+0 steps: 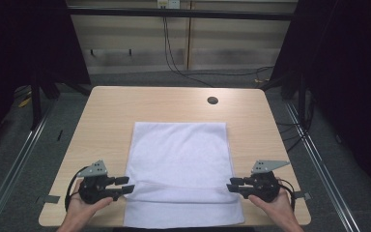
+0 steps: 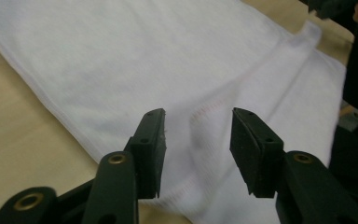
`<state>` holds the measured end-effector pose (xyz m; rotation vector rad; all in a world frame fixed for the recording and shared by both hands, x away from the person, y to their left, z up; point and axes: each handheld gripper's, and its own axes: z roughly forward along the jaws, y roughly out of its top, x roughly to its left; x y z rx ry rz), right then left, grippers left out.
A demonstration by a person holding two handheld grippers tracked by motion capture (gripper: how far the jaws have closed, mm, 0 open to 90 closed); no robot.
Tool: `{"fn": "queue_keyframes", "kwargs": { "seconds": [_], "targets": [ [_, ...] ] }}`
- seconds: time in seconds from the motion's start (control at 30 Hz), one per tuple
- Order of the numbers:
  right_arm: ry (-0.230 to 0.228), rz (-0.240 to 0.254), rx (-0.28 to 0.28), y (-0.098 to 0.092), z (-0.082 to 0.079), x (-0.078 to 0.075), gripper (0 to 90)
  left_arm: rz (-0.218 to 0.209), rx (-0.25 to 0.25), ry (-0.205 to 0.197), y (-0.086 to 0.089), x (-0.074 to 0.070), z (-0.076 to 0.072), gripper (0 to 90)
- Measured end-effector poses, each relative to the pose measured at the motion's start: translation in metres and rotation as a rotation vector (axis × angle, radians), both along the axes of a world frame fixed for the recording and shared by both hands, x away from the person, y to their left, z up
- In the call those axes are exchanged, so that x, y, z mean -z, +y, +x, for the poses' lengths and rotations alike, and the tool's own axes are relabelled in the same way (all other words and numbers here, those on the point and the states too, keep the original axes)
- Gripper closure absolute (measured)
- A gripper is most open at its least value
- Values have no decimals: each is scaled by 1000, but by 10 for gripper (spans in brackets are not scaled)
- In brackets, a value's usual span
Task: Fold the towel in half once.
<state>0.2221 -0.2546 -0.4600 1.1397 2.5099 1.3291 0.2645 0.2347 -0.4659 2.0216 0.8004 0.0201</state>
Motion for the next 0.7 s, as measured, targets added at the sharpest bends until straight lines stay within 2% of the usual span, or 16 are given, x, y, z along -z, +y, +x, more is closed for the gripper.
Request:
{"fn": "queue_keyframes", "kwargs": {
  "seconds": [0.1,0.13,0.17,0.23,0.3,0.37,0.43,0.47,0.57,0.7],
  "targets": [
    [43,-7,-16,4,12,8,668,2,3,-12,-9,-1,16,559],
    [59,-9,-27,6,15,11,663,6,16,3,-13,0,20,549],
    [65,-21,-34,8,17,14,658,8,46,15,-18,1,22,521],
    [87,-36,-49,12,17,18,653,49,99,46,-28,6,21,518],
    [95,-39,-69,14,16,20,736,63,134,65,-34,12,17,516],
    [103,-36,-100,15,11,20,815,75,178,63,-36,15,10,716],
    [100,-30,-124,13,3,17,836,72,230,75,-35,12,2,837],
    [95,-22,-128,11,-1,16,838,78,240,67,-35,10,-2,842],
    [81,-11,-139,5,-17,9,836,41,255,70,-28,6,-18,824],
    [74,13,-158,-1,-36,6,798,32,278,102,-21,11,-32,736]
  ]
}}
